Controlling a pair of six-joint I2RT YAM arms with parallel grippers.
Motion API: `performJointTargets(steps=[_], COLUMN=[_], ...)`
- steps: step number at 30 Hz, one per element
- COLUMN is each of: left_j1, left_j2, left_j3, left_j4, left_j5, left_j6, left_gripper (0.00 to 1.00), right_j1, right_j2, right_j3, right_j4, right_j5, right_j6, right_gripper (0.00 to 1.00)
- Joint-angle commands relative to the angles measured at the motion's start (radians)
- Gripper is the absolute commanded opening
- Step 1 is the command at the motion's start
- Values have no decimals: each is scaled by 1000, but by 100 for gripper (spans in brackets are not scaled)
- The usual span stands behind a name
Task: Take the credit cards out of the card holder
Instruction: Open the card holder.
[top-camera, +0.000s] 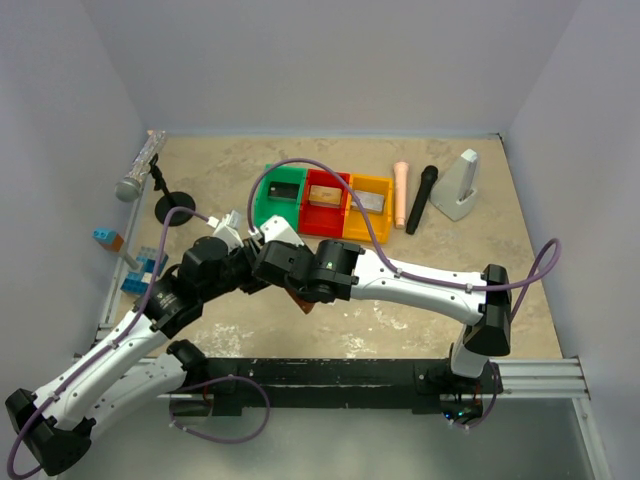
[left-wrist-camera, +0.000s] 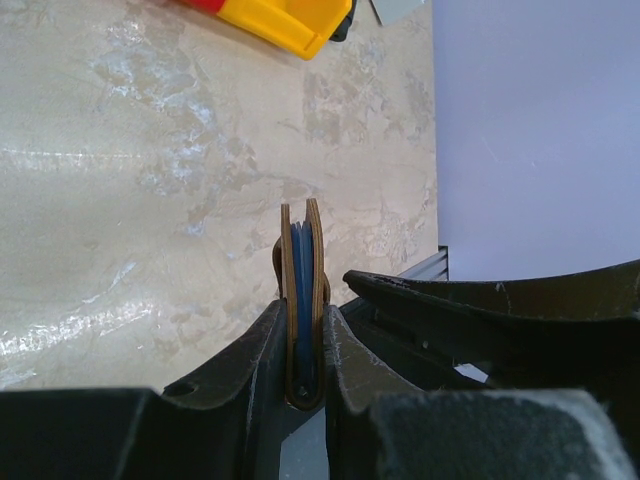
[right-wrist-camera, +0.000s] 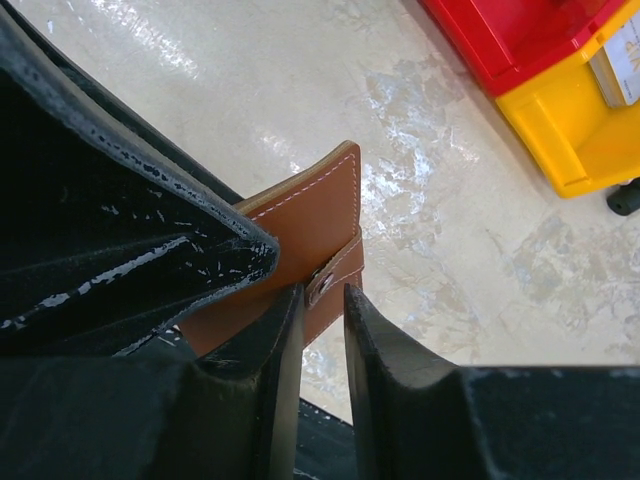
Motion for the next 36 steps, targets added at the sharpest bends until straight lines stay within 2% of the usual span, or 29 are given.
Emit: performJointTargets(steps=[1,11,36], left_j1=[-11,-9,-9], left_j2=[-40,-50,-100], left_j3=[45,33,21], left_j4=[88,89,8], left_j5=[58,56,-28], left_j6=[-43,-44,-14], left_gripper=[0,0,0], right_j1=[-16,-24,-58], right_j2=[13,2,-130], right_j3=[-8,-21,-126], right_j4=[-48,-39,-13], right_j5=[32,15,9], right_j6=[-1,-2,47], right_gripper=[23,0,0])
